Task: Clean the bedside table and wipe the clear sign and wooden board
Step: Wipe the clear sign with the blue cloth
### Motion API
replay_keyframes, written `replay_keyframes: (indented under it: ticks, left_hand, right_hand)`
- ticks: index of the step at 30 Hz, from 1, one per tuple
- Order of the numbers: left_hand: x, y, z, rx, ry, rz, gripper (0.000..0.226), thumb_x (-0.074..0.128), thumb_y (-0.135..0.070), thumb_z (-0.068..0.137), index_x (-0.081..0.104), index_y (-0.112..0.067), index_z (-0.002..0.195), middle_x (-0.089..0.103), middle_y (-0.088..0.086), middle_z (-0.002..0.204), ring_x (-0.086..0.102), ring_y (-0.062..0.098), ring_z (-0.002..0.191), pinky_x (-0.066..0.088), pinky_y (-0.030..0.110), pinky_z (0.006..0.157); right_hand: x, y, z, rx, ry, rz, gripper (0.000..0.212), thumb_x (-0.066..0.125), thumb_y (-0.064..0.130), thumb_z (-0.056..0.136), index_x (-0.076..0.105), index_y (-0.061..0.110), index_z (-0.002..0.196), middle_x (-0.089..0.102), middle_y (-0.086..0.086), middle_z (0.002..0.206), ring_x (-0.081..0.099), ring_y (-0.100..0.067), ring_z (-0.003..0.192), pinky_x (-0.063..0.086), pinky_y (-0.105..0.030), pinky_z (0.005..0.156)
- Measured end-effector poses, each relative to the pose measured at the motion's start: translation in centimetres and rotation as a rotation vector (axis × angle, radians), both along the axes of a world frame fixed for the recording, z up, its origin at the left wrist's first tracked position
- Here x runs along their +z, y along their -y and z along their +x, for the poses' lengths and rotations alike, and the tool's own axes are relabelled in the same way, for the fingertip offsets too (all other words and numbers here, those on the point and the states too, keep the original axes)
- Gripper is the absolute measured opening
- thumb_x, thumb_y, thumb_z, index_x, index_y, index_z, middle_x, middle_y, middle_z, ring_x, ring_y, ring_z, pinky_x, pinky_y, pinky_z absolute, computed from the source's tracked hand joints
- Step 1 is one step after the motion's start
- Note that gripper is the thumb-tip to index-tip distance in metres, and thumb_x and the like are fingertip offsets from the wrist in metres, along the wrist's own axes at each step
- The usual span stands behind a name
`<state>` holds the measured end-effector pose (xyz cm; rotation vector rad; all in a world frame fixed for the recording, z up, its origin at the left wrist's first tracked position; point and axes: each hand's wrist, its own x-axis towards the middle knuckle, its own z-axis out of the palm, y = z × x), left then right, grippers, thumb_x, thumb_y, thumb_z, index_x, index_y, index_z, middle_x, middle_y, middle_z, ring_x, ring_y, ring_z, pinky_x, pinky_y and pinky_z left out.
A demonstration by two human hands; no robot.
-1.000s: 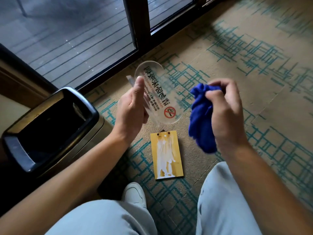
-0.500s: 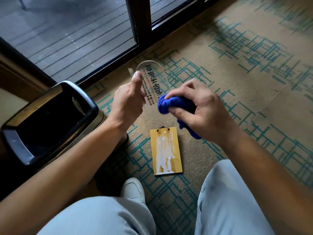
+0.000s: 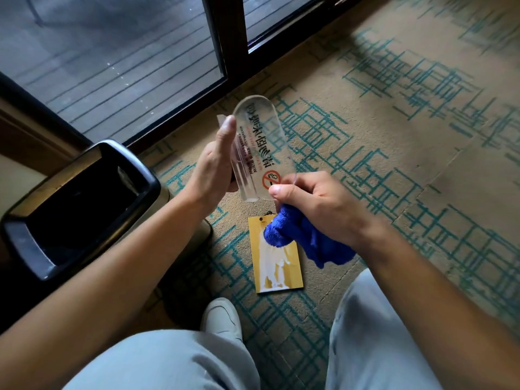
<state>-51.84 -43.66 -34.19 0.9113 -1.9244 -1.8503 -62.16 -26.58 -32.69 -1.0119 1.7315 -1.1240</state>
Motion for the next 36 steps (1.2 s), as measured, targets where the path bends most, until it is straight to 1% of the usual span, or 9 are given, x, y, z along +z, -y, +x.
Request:
replay_keyframes:
  ticks: [3, 5, 8, 13, 17, 21, 26, 30, 36]
  left_hand:
    - [0.1, 0.7, -0.6, -0.085, 0.088, -0.023, 0.070, 0.023, -0.065, 0.099, 0.074, -0.021, 0.080, 0.076, 0.007, 0.076, 0.074, 0.025, 0.069, 0.062, 0.039, 0.065]
    - [0.4, 1.4, -1.2, -0.108, 0.258, -0.356, 0.081, 0.021, -0.074, 0.094, 0.071, -0.012, 0.076, 0.074, 0.005, 0.072, 0.072, 0.026, 0.066, 0.060, 0.039, 0.061]
    - [1.3, 1.8, -1.0, -0.086, 0.377, -0.891, 0.086, 0.019, -0.081, 0.087, 0.061, -0.008, 0.070, 0.067, 0.005, 0.069, 0.064, 0.028, 0.065, 0.050, 0.039, 0.057]
    - [2.2, -0.9, -0.9, -0.150, 0.409, -0.971, 0.075, 0.044, -0.071, 0.094, 0.039, -0.010, 0.052, 0.040, -0.002, 0.044, 0.038, 0.017, 0.042, 0.024, 0.027, 0.046]
    - [0.7, -1.3, -1.7, -0.096, 0.560, -0.961, 0.060, 0.047, -0.050, 0.097, 0.043, -0.007, 0.055, 0.044, 0.002, 0.049, 0.043, 0.023, 0.047, 0.025, 0.027, 0.047]
    - [-0.5, -0.9, -1.8, -0.070, 0.620, -0.944, 0.051, 0.046, -0.041, 0.094, 0.042, -0.008, 0.055, 0.044, 0.004, 0.052, 0.041, 0.024, 0.047, 0.028, 0.027, 0.048]
    - [-3.6, 0.4, 0.5, -0.081, 0.682, -0.841, 0.052, 0.044, -0.038, 0.098, 0.045, -0.010, 0.054, 0.048, 0.003, 0.052, 0.042, 0.019, 0.045, 0.027, 0.024, 0.047]
    - [-8.7, 0.2, 4.3, -0.119, 0.852, -0.773, 0.051, 0.043, -0.043, 0.101, 0.053, -0.010, 0.062, 0.063, 0.010, 0.068, 0.061, 0.029, 0.064, 0.045, 0.028, 0.056]
    - [-15.8, -0.8, 7.7, -0.152, 0.983, -0.713, 0.047, 0.044, -0.037, 0.099, 0.054, -0.006, 0.066, 0.061, 0.015, 0.073, 0.057, 0.033, 0.068, 0.033, 0.032, 0.054]
  right_hand:
    - [-0.5, 0.5, 0.3, -0.014, 0.100, -0.028, 0.040, 0.059, 0.025, 0.099, 0.060, -0.008, 0.077, 0.056, -0.005, 0.067, 0.051, -0.015, 0.060, 0.044, -0.029, 0.064]
    - [-1.2, 0.8, 0.5, -0.091, 0.026, -0.035, 0.048, 0.058, 0.034, 0.094, 0.057, -0.009, 0.074, 0.056, -0.016, 0.066, 0.051, -0.029, 0.061, 0.046, -0.042, 0.064]
    - [-1.9, 1.2, 0.5, -0.191, -0.190, 0.019, 0.045, 0.058, 0.038, 0.095, 0.061, 0.003, 0.068, 0.065, -0.010, 0.064, 0.060, -0.031, 0.062, 0.049, -0.041, 0.059]
    - [-1.6, 2.0, 2.0, -0.115, -0.615, 0.185, 0.042, 0.046, 0.043, 0.100, 0.045, 0.020, 0.065, 0.051, 0.001, 0.064, 0.058, -0.030, 0.066, 0.040, -0.034, 0.061]
    - [-2.1, 2.1, 3.0, -0.103, -0.820, 0.196, 0.038, 0.041, 0.047, 0.101, 0.057, 0.020, 0.080, 0.047, 0.001, 0.075, 0.053, -0.029, 0.069, 0.033, -0.034, 0.066]
    - [-2.0, 2.5, 3.2, -0.021, -0.889, 0.277, 0.037, 0.042, 0.056, 0.098, 0.050, 0.023, 0.084, 0.050, -0.001, 0.082, 0.048, -0.027, 0.074, 0.032, -0.034, 0.068]
    - [-2.0, 0.9, 0.9, -0.055, -0.645, 0.345, 0.054, 0.057, 0.076, 0.078, 0.059, 0.023, 0.078, 0.066, 0.007, 0.076, 0.062, -0.018, 0.074, 0.048, -0.032, 0.069]
    - [-3.1, -1.5, -1.3, -0.051, -0.387, 0.407, 0.041, 0.076, 0.056, 0.061, 0.060, 0.024, 0.083, 0.068, 0.008, 0.079, 0.065, -0.015, 0.077, 0.050, -0.034, 0.067]
    - [-4.5, -3.5, -2.3, -0.070, -0.334, 0.350, 0.023, 0.079, 0.030, 0.076, 0.063, 0.024, 0.089, 0.068, 0.008, 0.084, 0.063, -0.015, 0.081, 0.049, -0.032, 0.073]
